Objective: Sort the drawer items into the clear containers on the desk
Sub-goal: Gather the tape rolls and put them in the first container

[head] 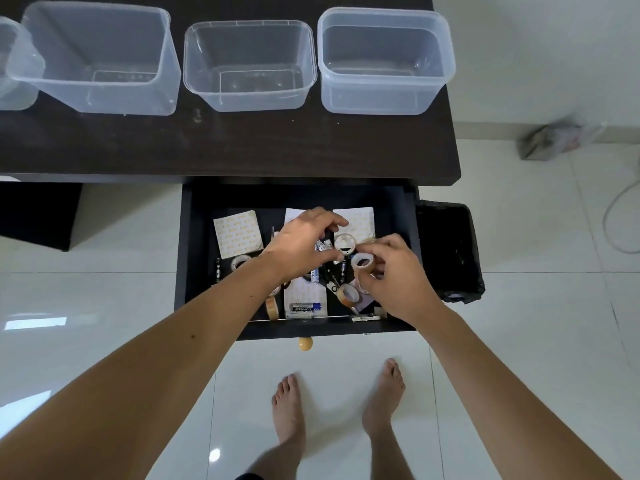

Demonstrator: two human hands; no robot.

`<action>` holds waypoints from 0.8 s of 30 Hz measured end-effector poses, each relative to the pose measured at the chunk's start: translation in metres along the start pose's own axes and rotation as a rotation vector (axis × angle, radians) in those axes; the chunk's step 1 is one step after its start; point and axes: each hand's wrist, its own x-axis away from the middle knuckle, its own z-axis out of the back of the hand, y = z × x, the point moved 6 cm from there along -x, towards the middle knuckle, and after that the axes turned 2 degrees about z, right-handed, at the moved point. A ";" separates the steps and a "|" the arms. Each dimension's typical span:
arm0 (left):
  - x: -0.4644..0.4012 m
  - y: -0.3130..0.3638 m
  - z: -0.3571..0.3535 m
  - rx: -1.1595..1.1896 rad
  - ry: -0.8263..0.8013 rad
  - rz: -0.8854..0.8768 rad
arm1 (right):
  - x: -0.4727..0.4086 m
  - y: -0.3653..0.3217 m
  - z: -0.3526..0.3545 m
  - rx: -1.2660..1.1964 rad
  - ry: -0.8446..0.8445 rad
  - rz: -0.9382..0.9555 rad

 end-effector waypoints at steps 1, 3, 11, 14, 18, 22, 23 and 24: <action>-0.003 0.001 -0.004 -0.041 -0.024 -0.016 | 0.001 0.000 0.001 -0.018 0.012 -0.003; -0.007 0.002 -0.011 -0.108 -0.054 -0.043 | 0.003 0.000 0.002 -0.035 0.030 -0.008; -0.008 0.003 -0.012 -0.178 -0.039 -0.124 | 0.008 -0.003 0.004 -0.175 -0.037 -0.002; 0.001 0.000 0.006 -0.069 0.041 -0.101 | 0.007 -0.010 0.007 -0.177 -0.065 0.069; 0.025 -0.011 0.036 0.076 0.131 -0.052 | 0.001 -0.011 -0.001 -0.110 -0.235 0.018; 0.053 -0.028 0.053 0.131 0.029 -0.031 | -0.008 -0.015 -0.010 0.026 -0.371 -0.002; 0.060 -0.032 0.055 0.100 0.000 -0.044 | -0.009 -0.016 -0.013 0.069 -0.398 -0.007; 0.066 -0.036 0.057 0.060 -0.025 -0.056 | -0.010 -0.016 -0.016 0.097 -0.418 -0.012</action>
